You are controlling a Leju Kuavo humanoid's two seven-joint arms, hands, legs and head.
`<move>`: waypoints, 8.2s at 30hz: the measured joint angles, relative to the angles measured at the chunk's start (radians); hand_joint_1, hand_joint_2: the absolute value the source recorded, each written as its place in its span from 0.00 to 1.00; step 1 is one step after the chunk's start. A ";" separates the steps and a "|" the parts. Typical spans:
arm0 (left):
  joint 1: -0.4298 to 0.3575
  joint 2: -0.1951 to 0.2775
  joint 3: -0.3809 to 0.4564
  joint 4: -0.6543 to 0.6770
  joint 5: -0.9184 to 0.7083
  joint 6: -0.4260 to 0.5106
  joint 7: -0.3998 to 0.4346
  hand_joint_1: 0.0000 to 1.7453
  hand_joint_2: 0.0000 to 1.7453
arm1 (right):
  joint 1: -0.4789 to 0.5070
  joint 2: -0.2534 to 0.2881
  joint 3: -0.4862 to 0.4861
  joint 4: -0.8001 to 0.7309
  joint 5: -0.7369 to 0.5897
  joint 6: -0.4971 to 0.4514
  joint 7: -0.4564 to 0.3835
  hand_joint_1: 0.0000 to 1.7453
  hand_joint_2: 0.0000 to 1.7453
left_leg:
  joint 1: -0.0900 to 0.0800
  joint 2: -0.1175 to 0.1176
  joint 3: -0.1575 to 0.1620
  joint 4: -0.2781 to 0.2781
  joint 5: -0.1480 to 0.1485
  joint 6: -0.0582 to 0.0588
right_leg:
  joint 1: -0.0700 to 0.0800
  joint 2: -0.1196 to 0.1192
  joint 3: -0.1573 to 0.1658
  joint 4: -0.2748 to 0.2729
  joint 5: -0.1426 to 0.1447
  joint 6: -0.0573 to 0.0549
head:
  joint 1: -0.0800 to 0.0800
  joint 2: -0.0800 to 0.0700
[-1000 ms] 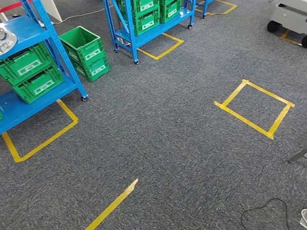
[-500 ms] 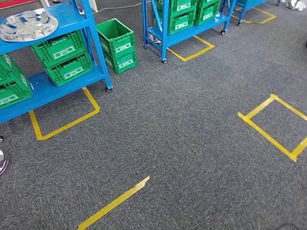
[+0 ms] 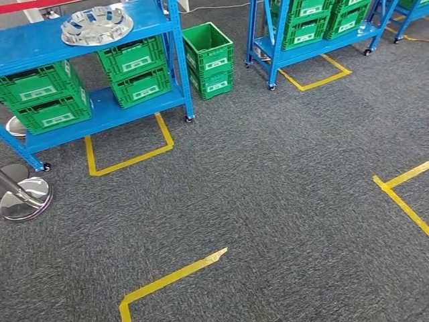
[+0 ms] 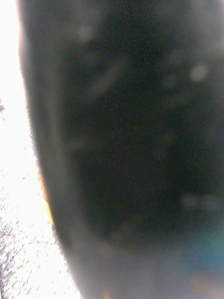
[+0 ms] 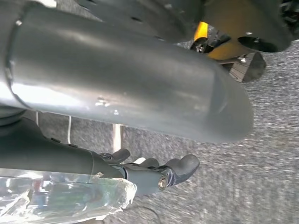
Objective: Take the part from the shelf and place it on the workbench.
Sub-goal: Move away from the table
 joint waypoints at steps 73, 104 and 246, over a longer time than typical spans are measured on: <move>-0.008 -0.027 0.002 0.003 0.000 0.008 0.037 0.00 0.00 | -0.005 0.000 -0.032 -0.004 0.008 0.025 -0.009 0.00 0.00 | -0.013 0.091 0.023 -0.040 0.027 0.028 | 0.018 -0.074 0.029 -0.021 -0.014 0.004 | -0.010 0.000; 0.000 -0.044 -0.009 -0.041 0.000 0.009 0.065 0.00 0.00 | -0.005 0.003 -0.053 -0.004 0.024 0.031 -0.006 0.00 0.00 | -0.007 0.069 0.073 -0.049 -0.016 0.022 | 0.002 -0.027 -0.023 0.004 0.016 0.015 | 0.003 0.000; 0.028 -0.056 -0.056 -0.111 0.000 -0.013 0.095 0.00 0.00 | -0.020 0.006 -0.158 -0.028 0.040 0.052 0.022 0.00 0.00 | 0.000 0.082 0.028 -0.033 0.009 0.055 | 0.013 -0.033 -0.020 0.113 -0.106 0.030 | -0.014 0.000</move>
